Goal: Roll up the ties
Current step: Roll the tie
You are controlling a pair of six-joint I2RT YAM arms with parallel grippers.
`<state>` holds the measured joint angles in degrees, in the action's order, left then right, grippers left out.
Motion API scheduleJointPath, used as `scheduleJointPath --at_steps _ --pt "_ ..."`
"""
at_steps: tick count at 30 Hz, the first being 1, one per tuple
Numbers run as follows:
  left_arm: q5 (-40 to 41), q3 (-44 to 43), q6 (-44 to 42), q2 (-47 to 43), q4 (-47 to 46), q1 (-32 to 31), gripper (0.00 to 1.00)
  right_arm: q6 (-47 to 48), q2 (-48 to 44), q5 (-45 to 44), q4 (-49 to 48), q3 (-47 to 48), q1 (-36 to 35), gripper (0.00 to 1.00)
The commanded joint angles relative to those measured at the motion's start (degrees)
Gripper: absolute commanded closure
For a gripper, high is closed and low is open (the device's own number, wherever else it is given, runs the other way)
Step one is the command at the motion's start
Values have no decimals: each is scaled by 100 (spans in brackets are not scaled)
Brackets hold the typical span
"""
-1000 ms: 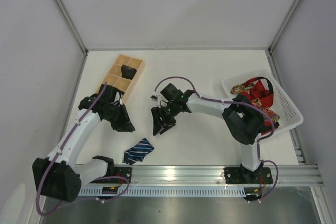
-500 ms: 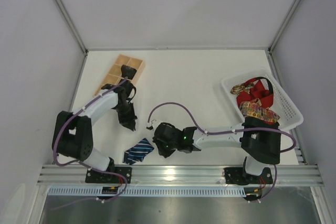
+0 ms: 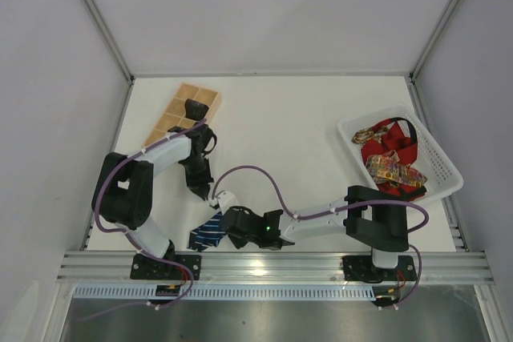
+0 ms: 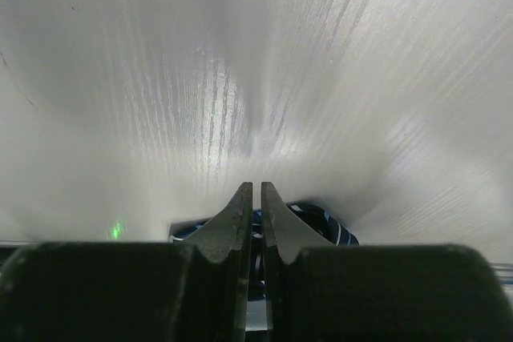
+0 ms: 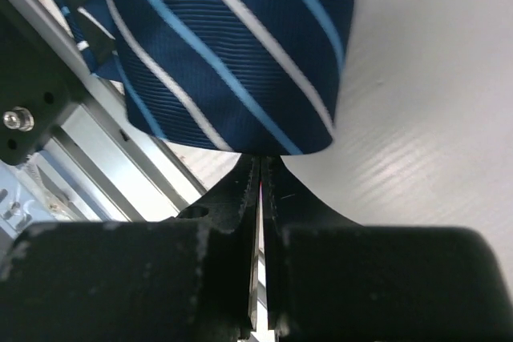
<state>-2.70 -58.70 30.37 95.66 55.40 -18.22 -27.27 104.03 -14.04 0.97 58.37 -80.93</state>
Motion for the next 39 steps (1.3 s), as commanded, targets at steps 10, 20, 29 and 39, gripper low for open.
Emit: scheduleJointPath --at_steps 10,20,29,39 --pt "94 271 -84 -29 -249 -50 88 2 363 -731 -317 447 -415 100" --pt "805 -159 162 -547 76 125 83 -261 908 -556 85 939 111 100" --pt "938 -160 -56 -1137 244 978 78 72 689 -205 377 1027 1034 100" --pt "736 604 56 -1040 375 891 97 -191 -1294 -11 738 -262 1456 100"
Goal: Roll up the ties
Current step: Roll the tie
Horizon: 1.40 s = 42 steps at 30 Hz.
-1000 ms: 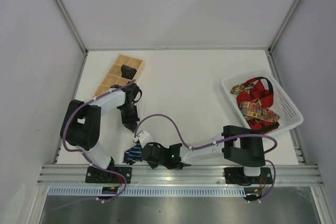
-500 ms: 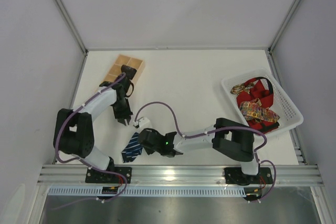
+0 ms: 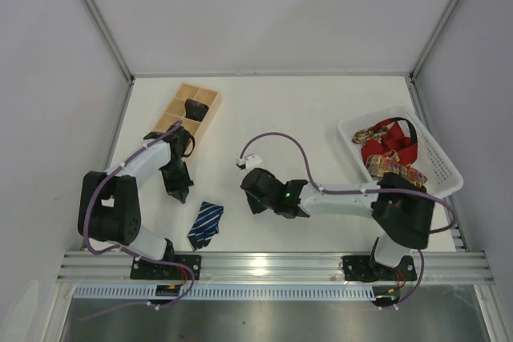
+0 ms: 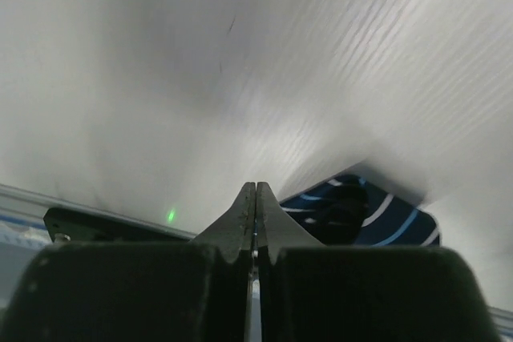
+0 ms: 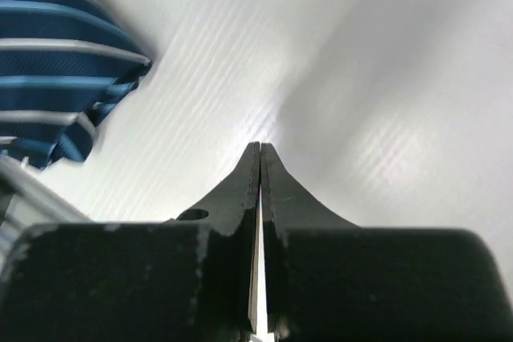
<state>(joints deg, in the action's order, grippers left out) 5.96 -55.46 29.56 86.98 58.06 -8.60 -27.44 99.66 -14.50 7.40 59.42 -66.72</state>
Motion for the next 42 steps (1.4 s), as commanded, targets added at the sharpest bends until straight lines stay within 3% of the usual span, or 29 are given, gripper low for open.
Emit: scheduleJointPath --at_steps 1,5,9,12,21,31,38,42 --pt "-78 325 225 -138 161 -98 99 -226 -1052 35 78 -500 80 100" --pt "90 334 427 187 197 -352 99 -446 -1764 -97 -36 -1002 185 100" --pt "-323 807 700 214 -207 -414 100 -534 -2038 -149 -81 -1170 291 100" --pt "36 931 841 354 -260 -432 99 -482 -2187 -237 -10 -1169 387 100" --pt "-182 1423 1297 355 -225 -572 100 -271 -2890 597 -142 -1775 1108 100" --pt "-2079 1363 2413 302 -1349 -1775 99 -463 -2890 1107 -19 -1907 1486 100" --pt "-2371 379 2897 531 -1667 -2480 100 -596 -2908 1195 209 -1934 1697 100" --pt "-2415 816 2871 14 -1579 -2524 99 -508 -2592 1389 210 -1759 1733 100"
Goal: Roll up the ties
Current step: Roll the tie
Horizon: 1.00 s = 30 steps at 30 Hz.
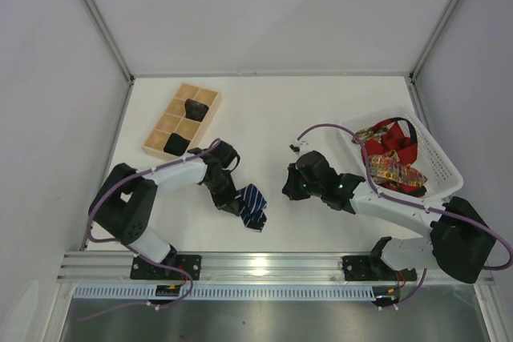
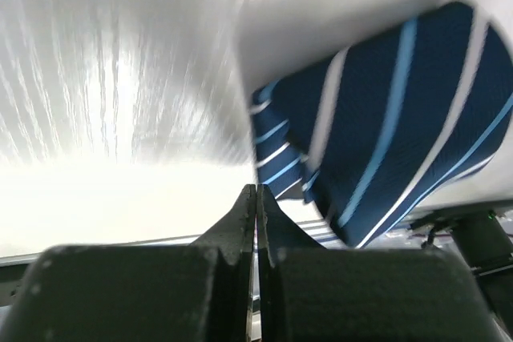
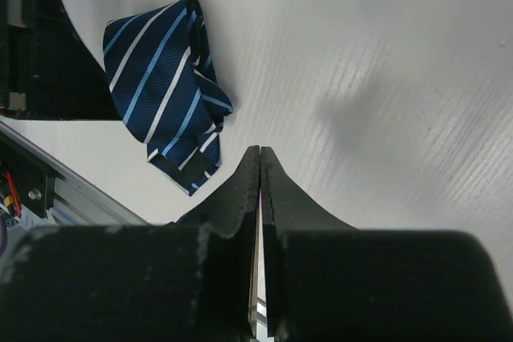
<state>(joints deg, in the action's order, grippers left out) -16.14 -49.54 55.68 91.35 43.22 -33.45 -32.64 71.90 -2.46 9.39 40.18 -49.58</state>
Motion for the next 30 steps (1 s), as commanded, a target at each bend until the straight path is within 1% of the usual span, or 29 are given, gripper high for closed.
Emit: scheduleJointPath --at_steps 1,4,6,7,11,14,16,19,21,25,26,27,30 --pt "-196 356 250 -573 -86 -39 99 38 271 184 -7 200 27 100" --pt "14 813 303 -1082 -59 -21 100 292 684 509 19 437 168 100" --pt "93 1042 347 -1224 -129 31 99 486 982 851 115 709 421 100" --pt "68 1112 364 -1286 -243 93 100 670 1080 1157 212 788 536 100" --pt "-143 1315 540 -1147 -717 128 100 1276 1686 2255 476 1237 1064 99" --pt "-188 1254 576 -849 -973 128 100 1716 2064 2556 809 1571 1170 99" --pt "-170 1175 558 -681 -1061 128 99 1823 2327 2749 994 1729 1161 99" --pt "-170 1078 558 -452 -1175 128 99 1788 2469 2725 1013 1695 1074 100" --pt "-196 1052 610 -364 -1281 137 100 1666 2469 2541 960 1642 863 100" --pt "-214 1060 672 -337 -1360 120 100 1375 2496 1988 653 1414 555 100" --pt "-223 1086 681 -329 -1369 128 100 1357 2522 1864 600 1378 407 100" --pt "-223 1095 690 -337 -1386 120 100 1383 2531 1628 495 1352 345 100" --pt "-223 1166 699 -355 -1413 111 100 1462 2654 1337 424 1369 221 100"
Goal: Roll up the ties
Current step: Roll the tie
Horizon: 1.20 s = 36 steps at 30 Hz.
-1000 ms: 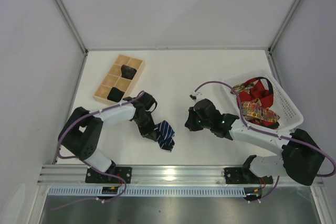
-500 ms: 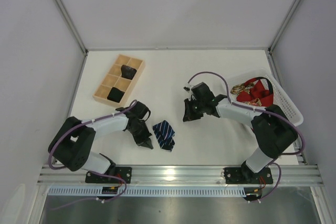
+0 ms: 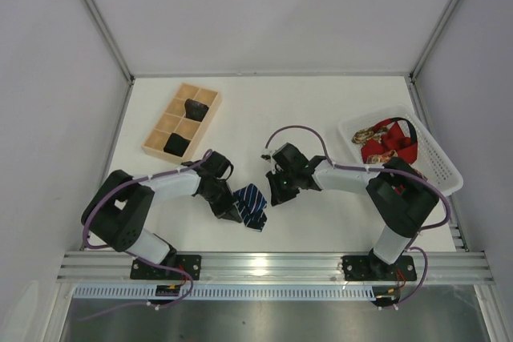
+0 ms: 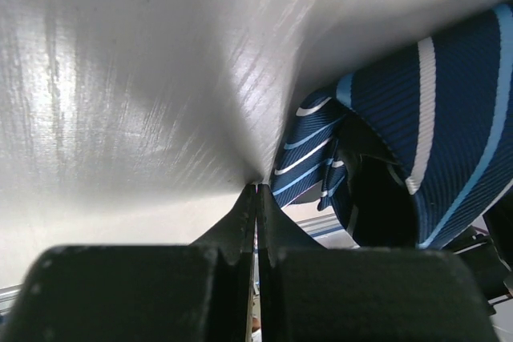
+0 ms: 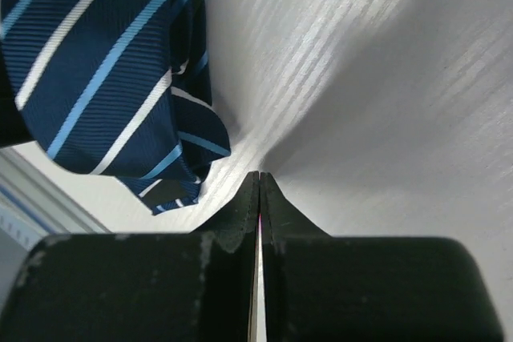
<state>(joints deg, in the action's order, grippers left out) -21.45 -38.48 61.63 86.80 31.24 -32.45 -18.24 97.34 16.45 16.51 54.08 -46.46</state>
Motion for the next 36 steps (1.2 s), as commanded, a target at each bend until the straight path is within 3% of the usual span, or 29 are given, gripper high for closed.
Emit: scheduleJointPath --at_steps 1,9,22,28,36 --pt "308 77 104 108 -207 10 100 92 127 -746 -280 -21 -92 100" --pt "326 218 69 109 -233 2 100 303 346 -617 -297 181 146 100" --pt "317 236 16 398 -435 1 100 -109 638 -300 -236 656 -751 100" --pt "309 288 7 417 -409 1 100 -102 488 -344 -149 682 -479 100" --pt "510 579 -54 -401 -13 89 99 172 400 -335 71 577 -127 100"
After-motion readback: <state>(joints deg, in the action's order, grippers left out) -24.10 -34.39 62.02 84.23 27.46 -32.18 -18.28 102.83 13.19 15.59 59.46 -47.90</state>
